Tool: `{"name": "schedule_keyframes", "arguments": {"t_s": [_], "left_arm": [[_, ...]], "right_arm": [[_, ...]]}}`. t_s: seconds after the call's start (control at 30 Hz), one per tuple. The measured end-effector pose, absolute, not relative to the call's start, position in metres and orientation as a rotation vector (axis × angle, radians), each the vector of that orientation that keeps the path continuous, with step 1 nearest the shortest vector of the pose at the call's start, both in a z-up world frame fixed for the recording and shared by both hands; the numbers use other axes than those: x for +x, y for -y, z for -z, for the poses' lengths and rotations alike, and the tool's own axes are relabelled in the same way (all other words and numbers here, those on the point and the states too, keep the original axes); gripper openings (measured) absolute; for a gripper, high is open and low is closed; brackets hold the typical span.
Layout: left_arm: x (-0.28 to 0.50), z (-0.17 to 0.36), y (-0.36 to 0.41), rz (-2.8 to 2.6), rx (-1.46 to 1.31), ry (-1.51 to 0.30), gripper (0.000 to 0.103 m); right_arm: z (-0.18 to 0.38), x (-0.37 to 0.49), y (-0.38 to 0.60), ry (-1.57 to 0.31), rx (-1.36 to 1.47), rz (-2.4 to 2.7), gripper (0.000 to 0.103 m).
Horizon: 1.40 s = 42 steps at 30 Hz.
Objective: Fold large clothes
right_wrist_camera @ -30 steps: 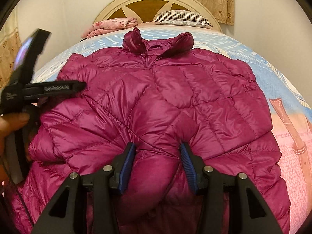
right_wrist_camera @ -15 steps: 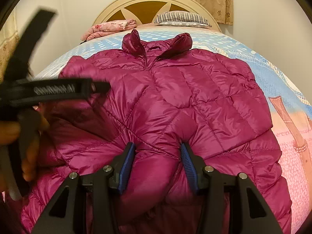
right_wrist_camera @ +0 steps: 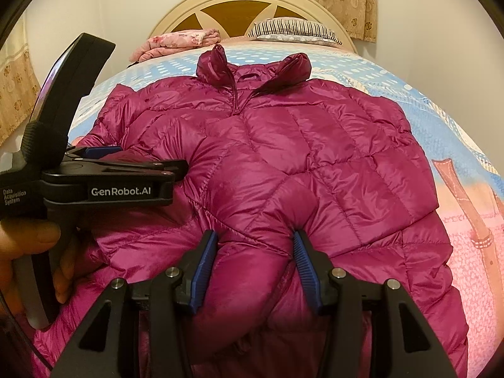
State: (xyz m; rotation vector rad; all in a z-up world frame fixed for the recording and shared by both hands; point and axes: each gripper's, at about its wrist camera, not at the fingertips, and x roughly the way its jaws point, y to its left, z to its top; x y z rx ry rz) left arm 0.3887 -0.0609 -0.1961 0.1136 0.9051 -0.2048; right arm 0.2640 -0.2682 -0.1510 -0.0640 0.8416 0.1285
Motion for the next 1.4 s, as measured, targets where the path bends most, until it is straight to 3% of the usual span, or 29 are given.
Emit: {"name": "schedule_keyframes", "arguments": {"t_s": [0.67, 0.73, 0.83, 0.97, 1.4], "left_arm": [[0.386, 0.197, 0.063, 0.19, 0.126, -0.895, 0.103], [0.386, 0.197, 0.062, 0.192, 0.123, -0.892, 0.103], [0.386, 0.196, 0.061, 0.193, 0.12, -0.891, 0.103], [0.385, 0.196, 0.06, 0.195, 0.115, -0.889, 0.103], [0.386, 0.195, 0.056, 0.214, 0.082, -0.882, 0.103]], "right_arm": [[0.15, 0.266, 0.267, -0.87, -0.06, -0.135, 0.055], [0.147, 0.268, 0.274, -0.891, -0.027, -0.194, 0.059], [0.138, 0.271, 0.283, -0.925, 0.008, -0.263, 0.076], [0.109, 0.284, 0.3, -0.873, 0.081, -0.299, 0.079], [0.05, 0.474, 0.294, -0.889, -0.002, -0.096, 0.079]]}}
